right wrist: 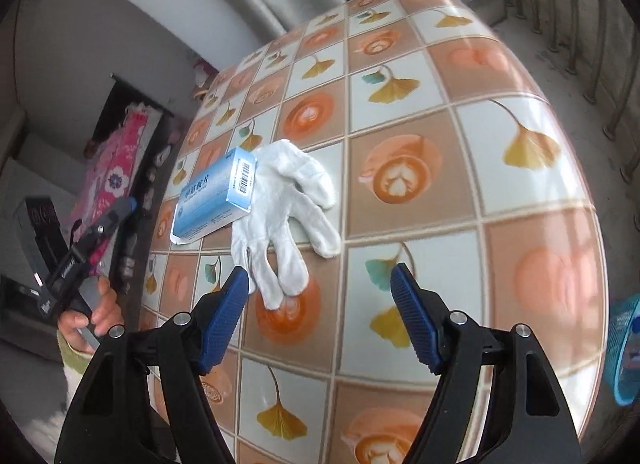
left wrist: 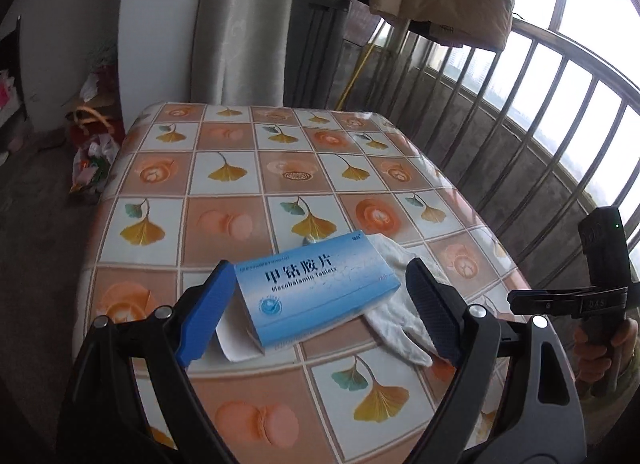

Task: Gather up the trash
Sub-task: 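Grasp the white cloth glove with the right gripper, then grasp the blue Mecobalamin Tablets box with the left gripper while the right gripper holds the glove, then lift the glove and tablet box and carry both toward the wastebasket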

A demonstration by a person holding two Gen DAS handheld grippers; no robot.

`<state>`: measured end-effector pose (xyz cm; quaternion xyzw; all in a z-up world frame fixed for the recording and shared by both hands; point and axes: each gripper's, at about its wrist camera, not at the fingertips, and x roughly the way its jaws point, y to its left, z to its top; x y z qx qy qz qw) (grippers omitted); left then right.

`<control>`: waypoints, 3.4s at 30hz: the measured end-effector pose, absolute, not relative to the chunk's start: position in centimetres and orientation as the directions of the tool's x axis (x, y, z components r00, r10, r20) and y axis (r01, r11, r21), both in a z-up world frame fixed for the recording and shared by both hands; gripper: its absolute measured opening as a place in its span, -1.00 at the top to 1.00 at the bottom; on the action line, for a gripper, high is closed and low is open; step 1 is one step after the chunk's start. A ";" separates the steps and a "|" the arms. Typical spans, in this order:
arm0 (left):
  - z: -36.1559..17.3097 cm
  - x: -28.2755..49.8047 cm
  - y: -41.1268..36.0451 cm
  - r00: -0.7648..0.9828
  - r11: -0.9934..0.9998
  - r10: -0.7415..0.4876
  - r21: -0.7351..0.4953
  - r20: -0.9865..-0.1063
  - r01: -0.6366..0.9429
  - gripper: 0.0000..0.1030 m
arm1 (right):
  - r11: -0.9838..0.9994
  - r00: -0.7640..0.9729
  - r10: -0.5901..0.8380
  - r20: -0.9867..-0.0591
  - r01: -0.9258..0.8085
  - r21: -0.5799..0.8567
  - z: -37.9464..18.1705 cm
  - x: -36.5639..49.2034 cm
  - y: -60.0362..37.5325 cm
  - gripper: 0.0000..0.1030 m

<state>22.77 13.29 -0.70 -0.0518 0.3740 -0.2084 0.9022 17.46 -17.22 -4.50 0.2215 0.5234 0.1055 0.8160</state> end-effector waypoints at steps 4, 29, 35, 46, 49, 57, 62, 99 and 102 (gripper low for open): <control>-2.4 28.2 12.5 0.570 0.903 -0.415 -0.242 -0.709 0.356 -0.61 | 0.925 0.432 0.340 -0.835 0.004 0.379 -5.2 21.8 -15.0 -0.40; -1.6 23.8 7.1 0.471 0.846 -0.462 -0.215 -0.752 0.488 -0.61 | 0.861 0.288 0.482 -0.828 0.019 0.508 -8.3 14.9 -14.5 0.84; -5.6 28.3 4.6 0.325 0.834 -0.498 -0.342 -0.804 0.433 -0.61 | 0.842 0.302 0.494 -0.816 0.070 0.535 -8.2 11.0 -16.5 0.84; -6.3 21.5 2.5 0.196 0.761 -0.469 -0.282 -0.861 0.584 -0.61 | 0.843 0.333 0.468 -0.818 0.109 0.527 -8.1 9.7 -19.0 0.84; -6.1 17.9 3.5 0.149 0.734 -0.494 -0.320 -0.857 0.599 -0.61 | 0.840 0.338 0.465 -0.818 0.124 0.528 -8.0 9.3 -19.8 0.84; -5.4 9.7 3.5 0.159 0.710 -0.501 -0.300 -0.851 0.637 -0.61 | 0.843 0.323 0.453 -0.831 0.146 0.517 -7.6 6.9 -21.7 0.82; -4.7 10.4 3.0 0.299 0.773 -0.467 -0.219 -0.832 0.596 -0.61 | 0.842 0.370 0.422 -0.828 0.179 0.509 -6.8 6.9 -22.4 0.26; -5.7 9.8 -1.9 0.411 0.813 -0.320 -0.024 -0.853 0.582 -0.43 | 0.938 0.456 0.232 -0.859 0.130 0.323 -6.3 8.7 -19.5 0.85; -5.1 9.5 -1.8 0.439 0.815 -0.320 -0.007 -0.840 0.580 -0.42 | 0.935 0.475 0.233 -0.848 0.131 0.330 -5.4 8.2 -19.7 0.86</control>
